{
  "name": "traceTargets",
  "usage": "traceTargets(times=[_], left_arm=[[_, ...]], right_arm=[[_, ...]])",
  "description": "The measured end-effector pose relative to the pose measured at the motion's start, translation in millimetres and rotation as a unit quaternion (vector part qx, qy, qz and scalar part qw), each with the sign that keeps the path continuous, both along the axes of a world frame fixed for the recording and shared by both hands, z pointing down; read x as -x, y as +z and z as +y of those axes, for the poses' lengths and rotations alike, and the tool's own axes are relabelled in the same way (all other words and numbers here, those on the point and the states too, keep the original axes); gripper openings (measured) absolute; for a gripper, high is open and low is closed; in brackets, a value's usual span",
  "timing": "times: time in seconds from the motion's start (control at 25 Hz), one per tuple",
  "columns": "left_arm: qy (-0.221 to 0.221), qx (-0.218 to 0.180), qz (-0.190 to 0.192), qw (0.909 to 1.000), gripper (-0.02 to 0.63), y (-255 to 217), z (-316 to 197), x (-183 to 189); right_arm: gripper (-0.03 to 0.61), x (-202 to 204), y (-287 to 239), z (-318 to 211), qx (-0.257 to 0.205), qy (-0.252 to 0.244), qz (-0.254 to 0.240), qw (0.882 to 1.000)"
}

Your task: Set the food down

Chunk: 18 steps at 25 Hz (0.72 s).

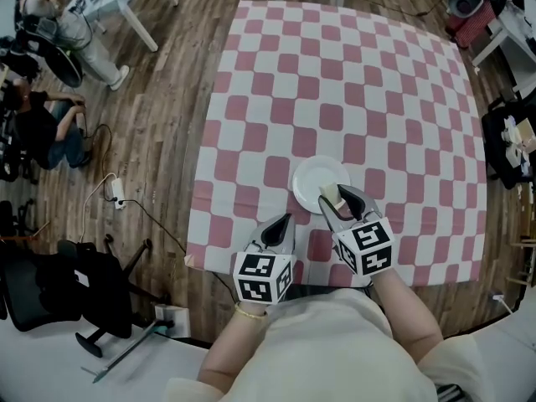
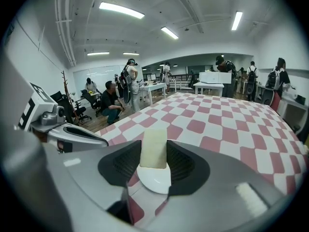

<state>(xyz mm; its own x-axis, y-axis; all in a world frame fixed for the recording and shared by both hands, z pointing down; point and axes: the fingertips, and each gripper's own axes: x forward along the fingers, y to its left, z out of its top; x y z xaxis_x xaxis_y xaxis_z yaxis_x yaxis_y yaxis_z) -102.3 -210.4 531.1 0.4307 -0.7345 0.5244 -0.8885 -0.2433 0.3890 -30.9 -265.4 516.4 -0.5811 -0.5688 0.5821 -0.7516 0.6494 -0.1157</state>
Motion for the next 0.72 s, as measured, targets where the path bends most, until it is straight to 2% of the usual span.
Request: traceTargets(times=[0.72], left_arm=[[-0.003, 0.026, 0.0, 0.9997, 0.0, 27, -19, -5]], right_arm=[[0.17, 1, 44, -22, 0.034, -0.007, 0.041, 0.999]])
